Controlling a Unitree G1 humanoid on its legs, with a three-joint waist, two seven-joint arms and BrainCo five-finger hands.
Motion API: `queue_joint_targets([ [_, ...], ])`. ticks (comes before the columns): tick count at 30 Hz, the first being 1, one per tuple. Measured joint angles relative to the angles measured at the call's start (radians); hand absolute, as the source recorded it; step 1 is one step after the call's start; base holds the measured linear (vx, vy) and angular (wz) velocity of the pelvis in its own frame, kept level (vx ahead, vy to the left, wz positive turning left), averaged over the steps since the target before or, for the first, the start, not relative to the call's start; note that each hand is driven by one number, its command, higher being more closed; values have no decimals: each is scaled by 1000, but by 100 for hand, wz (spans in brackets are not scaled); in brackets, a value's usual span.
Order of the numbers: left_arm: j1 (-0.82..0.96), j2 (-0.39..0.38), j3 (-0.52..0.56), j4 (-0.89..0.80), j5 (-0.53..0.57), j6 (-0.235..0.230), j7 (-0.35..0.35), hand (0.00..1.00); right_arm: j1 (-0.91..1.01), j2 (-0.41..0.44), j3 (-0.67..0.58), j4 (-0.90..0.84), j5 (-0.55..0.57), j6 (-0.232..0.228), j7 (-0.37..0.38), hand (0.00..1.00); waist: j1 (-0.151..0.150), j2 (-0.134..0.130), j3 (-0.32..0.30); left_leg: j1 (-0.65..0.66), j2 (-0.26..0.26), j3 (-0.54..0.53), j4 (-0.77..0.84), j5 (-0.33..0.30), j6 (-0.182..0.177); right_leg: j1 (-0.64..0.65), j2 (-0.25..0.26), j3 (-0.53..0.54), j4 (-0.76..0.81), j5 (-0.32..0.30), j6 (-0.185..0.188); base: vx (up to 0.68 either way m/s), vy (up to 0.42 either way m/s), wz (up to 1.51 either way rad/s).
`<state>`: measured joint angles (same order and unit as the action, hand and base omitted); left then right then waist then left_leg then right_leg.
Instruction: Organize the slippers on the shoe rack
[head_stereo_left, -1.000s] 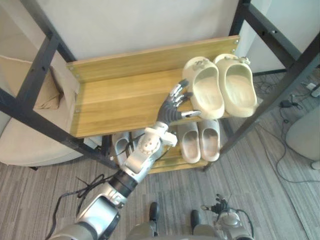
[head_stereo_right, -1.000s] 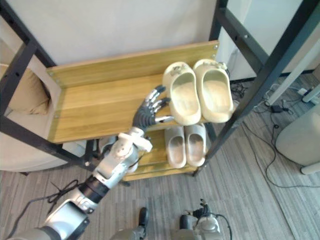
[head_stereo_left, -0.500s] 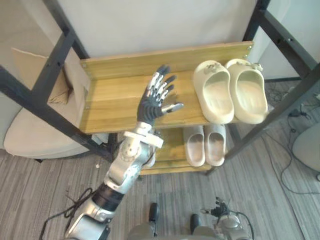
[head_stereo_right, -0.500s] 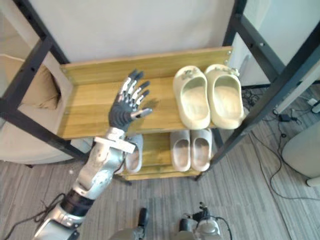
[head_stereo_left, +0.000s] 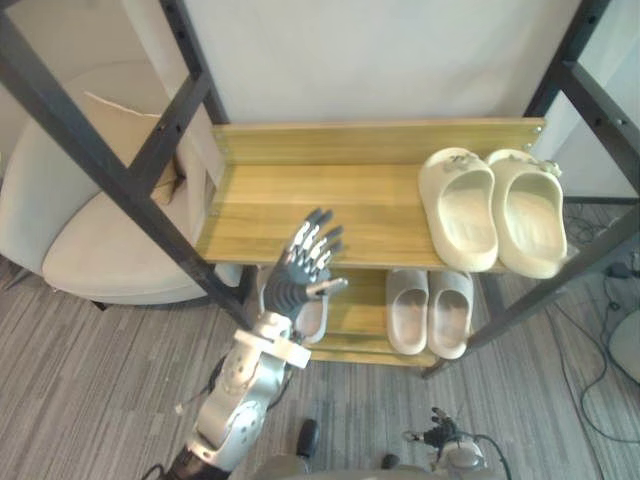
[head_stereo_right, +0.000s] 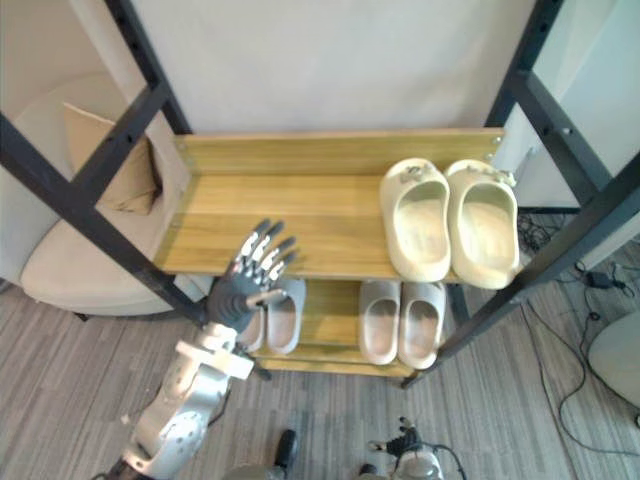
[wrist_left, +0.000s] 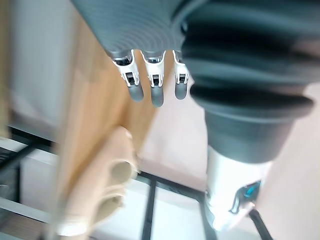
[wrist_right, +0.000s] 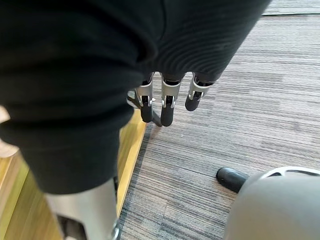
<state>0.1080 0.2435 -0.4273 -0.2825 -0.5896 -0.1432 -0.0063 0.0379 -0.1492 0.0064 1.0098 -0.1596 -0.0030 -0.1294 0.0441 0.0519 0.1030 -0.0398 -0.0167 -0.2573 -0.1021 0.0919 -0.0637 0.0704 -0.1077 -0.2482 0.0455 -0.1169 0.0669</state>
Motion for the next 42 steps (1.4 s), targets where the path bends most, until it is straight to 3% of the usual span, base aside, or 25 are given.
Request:
queue_joint_targets([
  [10, 194, -3, 17, 272, 119, 46, -45, 0, 11, 1, 0, 0, -40, 0, 1, 0, 19, -7, -22, 7, -7, -37, 0, 0, 1, 12, -5, -46, 21, -27, 2, -22, -11, 14],
  [14, 221, -14, 72, 348, 168, 47, -62, 0, 8, 1, -1, 0, -61, 0, 1, 0, 22, -10, -25, 7, -7, -37, 0, 0, 1, 12, -5, -47, 20, -28, 2, 0, 0, 0],
  [19, 177, -67, 171, 606, 261, 50, -56, 0, 2, 1, -4, -3, -76, 0, 1, 0, 22, -18, -28, 7, -7, -31, 0, 0, 1, 11, -5, -42, 16, -28, 2, 2, 0, -1],
  [24, 103, -99, 286, 882, 412, 59, 7, 0, 0, 5, -7, -4, -76, 0, 0, 0, 19, -30, -27, 7, -6, -25, 0, -1, 1, 11, -5, -31, 12, -27, 2, -5, 3, -2],
  [28, 85, -104, 355, 1020, 445, 64, 52, 0, -10, 32, -37, -4, -76, 0, 0, 0, 19, -42, -26, 8, 1, 5, 0, -6, 2, -1, 0, -3, -1, -19, -2, -26, 12, -20],
  [35, 85, -112, 429, 1102, 493, 69, 97, 0, -32, 36, -42, -4, -76, 2, -2, 0, 23, -59, -20, 8, 1, 57, 0, -29, 7, -20, 1, 44, -9, -7, 1, -1, 23, -24],
  [37, 77, -120, 456, 1112, 510, 69, 103, 0, -40, 36, -47, -4, -76, 3, -4, 0, 21, -65, -14, -4, -19, 56, 42, -66, 20, -51, -26, 47, 82, -51, 15, 60, 50, -5],
  [39, 62, -134, 482, 1120, 511, 69, 117, 0, -36, 46, -64, -4, -76, 13, -5, 0, 22, -78, 0, -16, -55, 26, 113, -103, 27, -109, -76, 62, 300, -123, 48, 64, 20, 32],
  [40, 62, -142, 487, 1119, 511, 69, 119, 0, -35, 47, -65, -8, -76, 13, -5, 0, 20, -74, 2, -18, -57, 18, 127, -112, 32, -136, -82, 77, 370, -124, 51, 45, 15, 61],
  [41, 60, -156, 487, 1119, 520, 70, 123, 0, -23, 57, -63, -27, -75, 10, -6, 0, 11, -68, 5, -23, -67, -22, 172, -132, 32, -217, -81, 147, 555, -120, 39, 101, 6, 91],
  [42, 49, -163, 489, 1119, 531, 71, 132, 0, -4, 80, -60, -52, -71, 11, -5, 0, 18, -73, 7, -29, -78, -59, 200, -145, 27, -272, -55, 261, 667, -160, 35, 122, -19, 89],
])
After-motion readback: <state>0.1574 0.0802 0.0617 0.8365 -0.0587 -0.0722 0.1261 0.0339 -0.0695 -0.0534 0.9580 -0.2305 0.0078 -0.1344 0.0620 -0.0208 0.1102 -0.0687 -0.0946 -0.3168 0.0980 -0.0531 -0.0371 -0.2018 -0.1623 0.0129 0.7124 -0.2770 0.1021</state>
